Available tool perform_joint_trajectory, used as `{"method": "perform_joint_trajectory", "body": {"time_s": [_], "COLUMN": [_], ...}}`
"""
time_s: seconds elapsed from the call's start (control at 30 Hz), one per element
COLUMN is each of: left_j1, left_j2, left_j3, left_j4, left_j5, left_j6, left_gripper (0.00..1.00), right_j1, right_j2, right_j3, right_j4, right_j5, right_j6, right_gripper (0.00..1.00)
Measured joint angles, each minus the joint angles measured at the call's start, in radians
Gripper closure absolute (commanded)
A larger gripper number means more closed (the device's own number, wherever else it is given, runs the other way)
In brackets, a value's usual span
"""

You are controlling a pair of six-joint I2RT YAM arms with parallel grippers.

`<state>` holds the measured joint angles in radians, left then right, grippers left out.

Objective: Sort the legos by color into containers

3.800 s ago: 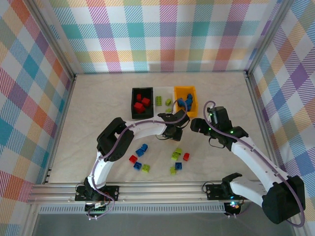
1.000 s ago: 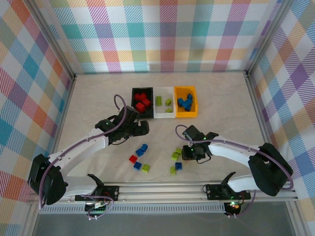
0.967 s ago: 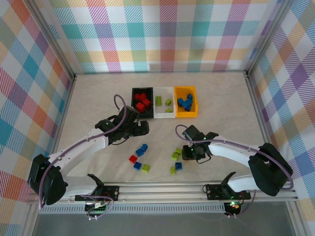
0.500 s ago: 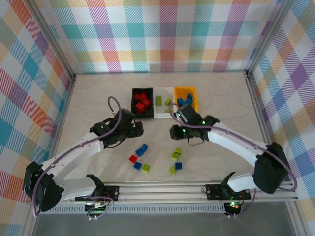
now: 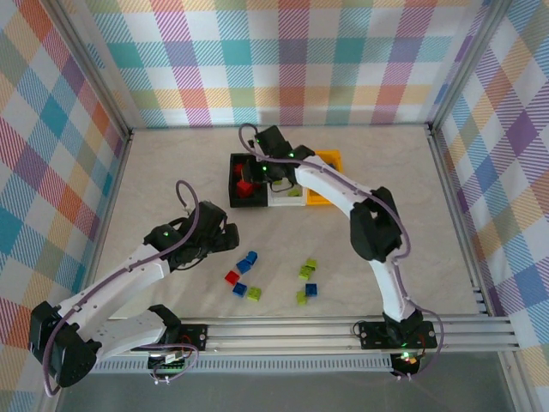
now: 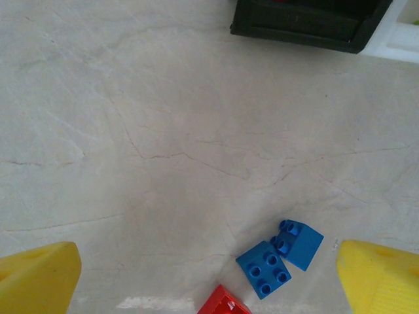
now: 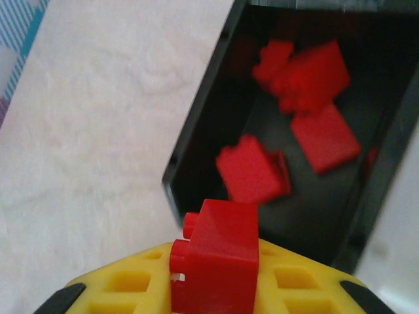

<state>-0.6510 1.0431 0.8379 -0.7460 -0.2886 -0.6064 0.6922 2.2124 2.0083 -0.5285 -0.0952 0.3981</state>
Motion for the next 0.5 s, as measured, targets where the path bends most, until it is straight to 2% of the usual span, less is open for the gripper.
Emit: {"method": "perform_joint_trajectory", "body": {"time_s": [0.07,0.2,0.27,0.4,0.5], "left_j1": [0.0,0.0,0.0,0.0,0.0], "left_j2": [0.0,0.0,0.001,0.011,0.03], "left_j3": [-0.005,-0.017,-0.018,-0.018,-0.018], "left_j4": [-0.003,-0.005,-0.005,-0.003,0.013], "left_j5": [0.008,0.03,0.042,0.064,0.088], "left_j6": [0.0,0.0,0.0,0.005,0.016], "left_gripper": [0.0,0.0,0.0,0.0,0.0], "right_j1": [-0.008,-0.024,-0.03,-0.031,-0.031], "right_j2": [0.084,0.2,0.211,0.2,0.124], "right_j3": [0.13,0.313,0.333,0.33,0.206], "right_j4": [-0.042,-0.121,-0.147,-0.159,-0.127], "right_j5": [0.007,0.024,0.029,0.035,0.039], "right_j6": [0.001,0.008,0.005,0.004,0.003], "right_gripper": [0.63,0.37,0.33,0.33,0.33]}}
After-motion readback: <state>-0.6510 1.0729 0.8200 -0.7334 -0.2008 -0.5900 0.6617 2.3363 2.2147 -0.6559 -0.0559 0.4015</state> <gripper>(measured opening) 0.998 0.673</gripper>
